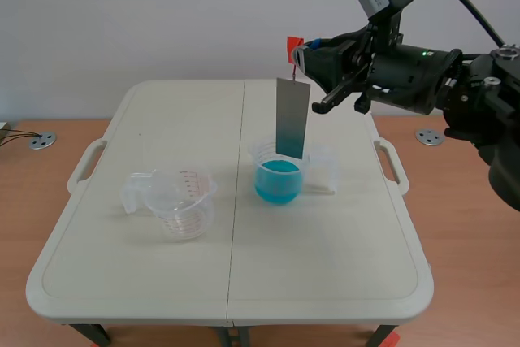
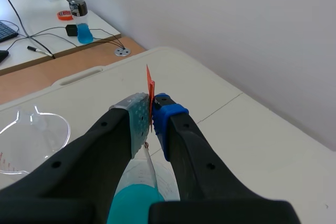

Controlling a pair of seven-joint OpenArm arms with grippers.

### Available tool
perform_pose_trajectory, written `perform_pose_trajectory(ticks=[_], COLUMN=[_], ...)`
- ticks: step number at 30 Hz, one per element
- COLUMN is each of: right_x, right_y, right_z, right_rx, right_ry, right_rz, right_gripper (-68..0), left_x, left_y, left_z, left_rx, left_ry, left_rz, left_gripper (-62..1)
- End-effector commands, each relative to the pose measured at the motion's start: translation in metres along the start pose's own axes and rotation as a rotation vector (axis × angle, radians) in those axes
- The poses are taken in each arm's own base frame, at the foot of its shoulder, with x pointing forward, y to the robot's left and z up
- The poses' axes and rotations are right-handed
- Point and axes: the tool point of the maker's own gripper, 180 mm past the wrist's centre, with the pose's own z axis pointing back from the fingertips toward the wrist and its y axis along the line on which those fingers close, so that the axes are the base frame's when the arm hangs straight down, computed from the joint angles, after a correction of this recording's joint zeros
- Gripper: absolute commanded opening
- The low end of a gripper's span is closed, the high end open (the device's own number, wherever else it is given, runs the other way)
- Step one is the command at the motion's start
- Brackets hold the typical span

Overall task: Hold the metal plate by the orange handle, dip it into the blue solution, take it out and point at it, then put the plate back in the beaker on the left.
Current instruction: 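Hold the plate still in the solution, then raise the plate and point at it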

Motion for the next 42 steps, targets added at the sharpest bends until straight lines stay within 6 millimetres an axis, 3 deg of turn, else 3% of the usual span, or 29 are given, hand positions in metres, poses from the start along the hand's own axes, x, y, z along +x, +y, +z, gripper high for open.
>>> perform_pose_trajectory(ticks=[1,7,10,20,24,34,42], right_x=[0.026,0.047,0.057,0.084,0.092,0.102,0.105], right_y=[-0.003,0.0,0.004,0.018,0.022,0.027,0.027], right_z=[-0.002,-0.001,0.0,0.0,0.0,0.001,0.001], right_rx=[0.009,0.026,0.038,0.08,0.091,0.108,0.111], right_ry=[-0.056,-0.086,-0.1,-0.136,-0.155,-0.182,-0.192], right_rz=[0.03,0.025,0.02,0.011,0.011,-0.007,-0.012], right_gripper=[-66.2,-66.2,-66.2,-66.2,-66.2,-66.2,-66.0], left_x=[0.005,0.011,0.026,0.122,0.165,0.265,0.304], left_y=[-0.002,0.001,0.009,0.077,0.095,0.084,0.033], left_z=[0.0,-0.002,-0.006,-0.011,-0.008,0.001,-0.029], left_rx=[-0.007,-0.001,0.016,0.124,0.163,0.03,-0.089], left_ry=[-0.016,-0.042,-0.08,-0.273,-0.373,-0.625,-0.63], left_rz=[-0.002,-0.004,-0.016,-0.129,-0.148,-0.185,-0.289], left_gripper=[-59.7,-59.7,-59.7,-59.7,-59.7,-59.7,-59.7])
